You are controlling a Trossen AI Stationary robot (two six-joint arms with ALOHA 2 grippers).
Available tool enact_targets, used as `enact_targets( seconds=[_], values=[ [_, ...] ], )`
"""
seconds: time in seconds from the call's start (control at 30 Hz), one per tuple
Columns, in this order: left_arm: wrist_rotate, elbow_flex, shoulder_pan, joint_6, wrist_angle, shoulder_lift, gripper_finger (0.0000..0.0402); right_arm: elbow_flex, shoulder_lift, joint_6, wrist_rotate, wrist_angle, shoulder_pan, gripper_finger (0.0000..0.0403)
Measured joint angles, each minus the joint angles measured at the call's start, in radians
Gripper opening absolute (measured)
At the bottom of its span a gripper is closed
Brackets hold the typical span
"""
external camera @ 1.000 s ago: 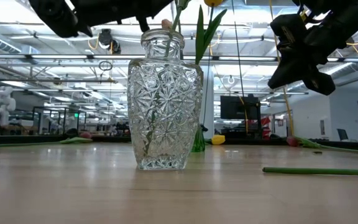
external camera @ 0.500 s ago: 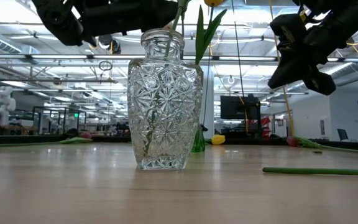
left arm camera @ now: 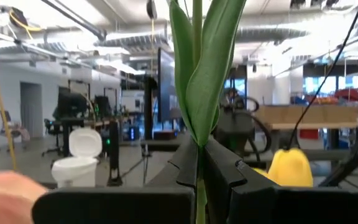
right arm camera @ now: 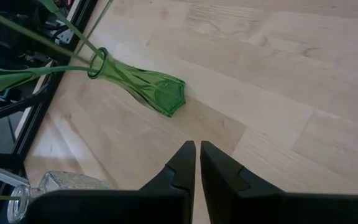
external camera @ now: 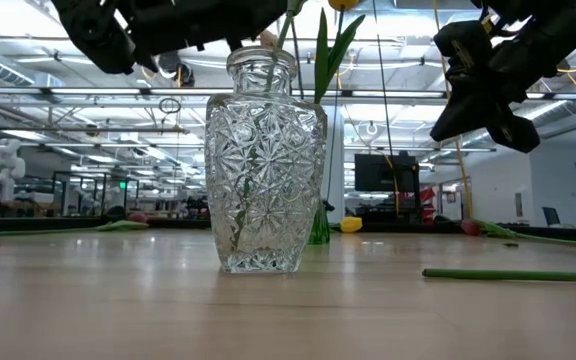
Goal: Sort flowers into vase by color
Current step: Put the white flower into the green vase
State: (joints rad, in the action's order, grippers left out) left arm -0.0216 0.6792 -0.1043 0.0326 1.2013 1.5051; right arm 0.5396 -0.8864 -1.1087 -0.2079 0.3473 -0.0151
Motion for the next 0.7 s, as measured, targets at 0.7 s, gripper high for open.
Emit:
enact_targets(
  seconds=[0.7],
  values=[
    [0.0, 0.0, 0.0, 0.0, -0.316, 0.0, 0.0011, 0.0, 0.0, 0.012, 0.0, 0.001, 0.0, 0.0018]
  ],
)
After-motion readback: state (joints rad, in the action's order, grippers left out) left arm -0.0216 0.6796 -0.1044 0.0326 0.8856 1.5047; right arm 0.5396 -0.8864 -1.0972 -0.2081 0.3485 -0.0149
